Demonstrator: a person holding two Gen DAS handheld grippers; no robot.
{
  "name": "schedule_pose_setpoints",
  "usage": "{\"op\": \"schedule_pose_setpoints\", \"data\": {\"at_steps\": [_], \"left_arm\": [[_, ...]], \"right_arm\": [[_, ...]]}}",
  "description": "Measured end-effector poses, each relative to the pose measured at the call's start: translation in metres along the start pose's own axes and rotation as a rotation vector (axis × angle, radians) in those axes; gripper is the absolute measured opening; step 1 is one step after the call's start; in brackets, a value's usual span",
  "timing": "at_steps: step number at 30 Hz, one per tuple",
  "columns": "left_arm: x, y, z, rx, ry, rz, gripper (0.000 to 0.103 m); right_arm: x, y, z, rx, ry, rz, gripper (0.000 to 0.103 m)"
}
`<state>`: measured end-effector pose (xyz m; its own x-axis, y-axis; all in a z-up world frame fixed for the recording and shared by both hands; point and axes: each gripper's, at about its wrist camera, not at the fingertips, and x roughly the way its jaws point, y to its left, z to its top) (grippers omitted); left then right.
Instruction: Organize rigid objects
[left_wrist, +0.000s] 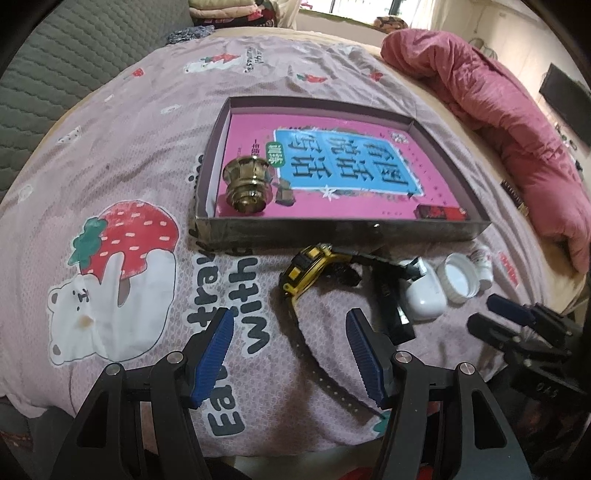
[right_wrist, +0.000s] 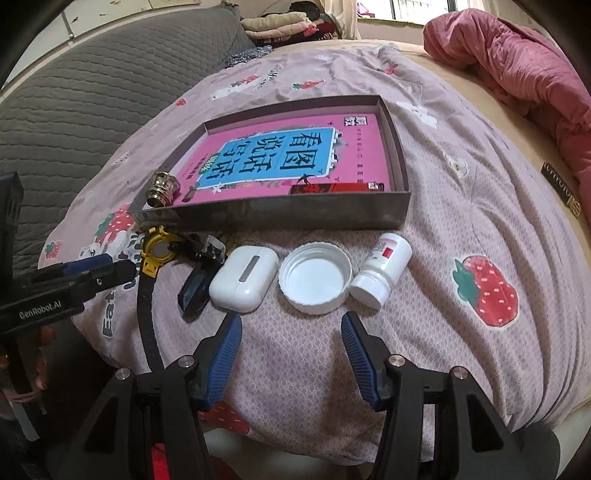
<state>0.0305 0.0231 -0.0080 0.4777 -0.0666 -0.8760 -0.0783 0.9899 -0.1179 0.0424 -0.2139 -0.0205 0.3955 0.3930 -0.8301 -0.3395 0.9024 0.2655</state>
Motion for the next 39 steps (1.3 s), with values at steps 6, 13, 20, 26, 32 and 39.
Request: {"op": "schedule_pose_setpoints", "data": {"at_steps": [6,13,20,26,32,39], "left_arm": [[0.007,0.004,0.0,0.006,-0.007,0.029,0.065],[0.013,0.005,0.003,0.003,-0.01,0.024,0.065],[0.021,0.003,0.004,0.001,-0.008,0.013,0.065],[0.025,0.005,0.006,-0.006,-0.014,0.012,0.065],[0.027,0.008,0.01,0.003,-0.04,0.014,0.065],[0.031,0.009,0.014,0.011,-0.05,0.004,0.065]], "right_arm": [[0.006,-0.001,0.0,0.007,0.025,0.005,0.056],[0.013,-0.005,0.0,0.012,0.039,-0.003,0.056],[0.02,-0.008,0.003,0.017,0.026,-0.006,0.056],[0.024,-0.01,0.007,0.011,0.005,-0.027,0.056],[0.03,-0.006,0.01,-0.03,-0.012,-0.057,0.056],[0.035,-0.005,0.014,-0.038,-0.02,-0.061,0.056]]}}
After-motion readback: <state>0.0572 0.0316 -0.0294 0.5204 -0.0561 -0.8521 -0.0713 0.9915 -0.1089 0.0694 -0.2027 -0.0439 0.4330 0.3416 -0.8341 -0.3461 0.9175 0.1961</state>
